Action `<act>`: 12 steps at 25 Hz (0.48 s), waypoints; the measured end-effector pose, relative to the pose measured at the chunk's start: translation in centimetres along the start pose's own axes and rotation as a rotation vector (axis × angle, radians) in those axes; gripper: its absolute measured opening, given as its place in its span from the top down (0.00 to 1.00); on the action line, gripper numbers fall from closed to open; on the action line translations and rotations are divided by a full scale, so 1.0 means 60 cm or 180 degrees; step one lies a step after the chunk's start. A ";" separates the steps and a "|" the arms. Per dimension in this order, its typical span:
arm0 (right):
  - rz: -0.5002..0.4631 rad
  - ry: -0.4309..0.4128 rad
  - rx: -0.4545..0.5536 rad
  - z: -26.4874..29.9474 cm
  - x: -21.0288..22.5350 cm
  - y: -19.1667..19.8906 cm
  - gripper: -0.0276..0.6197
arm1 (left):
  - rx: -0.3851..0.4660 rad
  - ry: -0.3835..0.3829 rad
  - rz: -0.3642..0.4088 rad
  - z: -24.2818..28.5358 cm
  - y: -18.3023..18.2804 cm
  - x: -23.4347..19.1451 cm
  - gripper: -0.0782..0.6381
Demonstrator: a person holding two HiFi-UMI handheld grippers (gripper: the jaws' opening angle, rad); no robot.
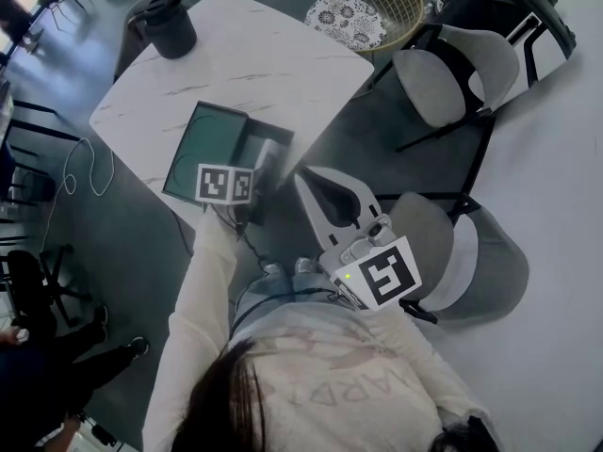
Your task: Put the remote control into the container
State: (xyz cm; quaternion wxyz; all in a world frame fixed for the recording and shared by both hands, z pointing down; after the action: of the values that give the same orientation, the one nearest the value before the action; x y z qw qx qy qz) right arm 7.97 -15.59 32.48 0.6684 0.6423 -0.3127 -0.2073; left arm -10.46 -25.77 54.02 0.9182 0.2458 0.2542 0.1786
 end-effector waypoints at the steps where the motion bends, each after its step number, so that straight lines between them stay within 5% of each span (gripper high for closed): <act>1: -0.0002 -0.0003 -0.0003 0.000 0.000 0.000 0.93 | 0.0013 0.0001 0.0011 -0.001 0.000 0.001 0.77; 12: 0.0005 -0.0032 0.0002 0.007 0.001 -0.002 0.93 | 0.0117 -0.0247 0.0145 -0.012 0.000 0.007 0.77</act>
State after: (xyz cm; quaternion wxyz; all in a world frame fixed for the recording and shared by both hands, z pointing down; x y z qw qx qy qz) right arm 7.77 -15.94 32.38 0.6668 0.6412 -0.3165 -0.2099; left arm -10.54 -25.30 53.32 0.9184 0.2750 0.2159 0.1852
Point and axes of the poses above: the fingertips, and each gripper's own axes: z forward along the fingers, x to its right, y out of its underside, the point moved 9 cm from there along -z, backward along the fingers, and after that the axes turned 5 degrees about z, right-handed, at the moved point
